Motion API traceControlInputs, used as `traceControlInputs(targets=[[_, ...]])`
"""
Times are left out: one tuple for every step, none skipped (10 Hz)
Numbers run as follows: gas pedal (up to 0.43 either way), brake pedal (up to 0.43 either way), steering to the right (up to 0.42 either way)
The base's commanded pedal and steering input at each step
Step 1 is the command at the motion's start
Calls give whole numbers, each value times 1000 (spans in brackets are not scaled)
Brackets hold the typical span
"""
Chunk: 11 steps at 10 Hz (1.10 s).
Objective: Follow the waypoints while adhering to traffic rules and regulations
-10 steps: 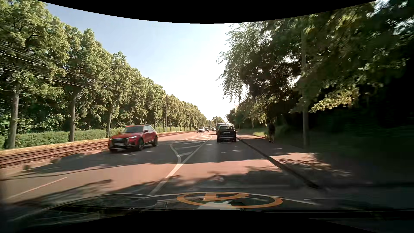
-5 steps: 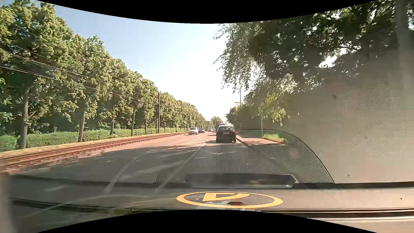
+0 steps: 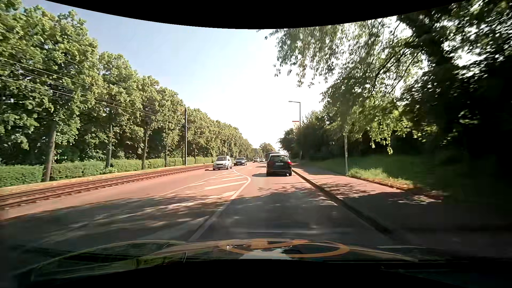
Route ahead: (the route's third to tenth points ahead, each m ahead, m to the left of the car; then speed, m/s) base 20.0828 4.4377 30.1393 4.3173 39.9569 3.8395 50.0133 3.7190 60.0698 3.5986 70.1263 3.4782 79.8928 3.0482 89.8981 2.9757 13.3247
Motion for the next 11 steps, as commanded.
traceControlInputs(targets=[[228, 0, 1], [220, 0, 1], [169, 0, 1], [138, 0, 1], [110, 0, 1], [110, 0, 1], [110, 0, 2], [110, 0, 3], [67, 0, 3], [28, 0, 4], [0, 0, 6]])
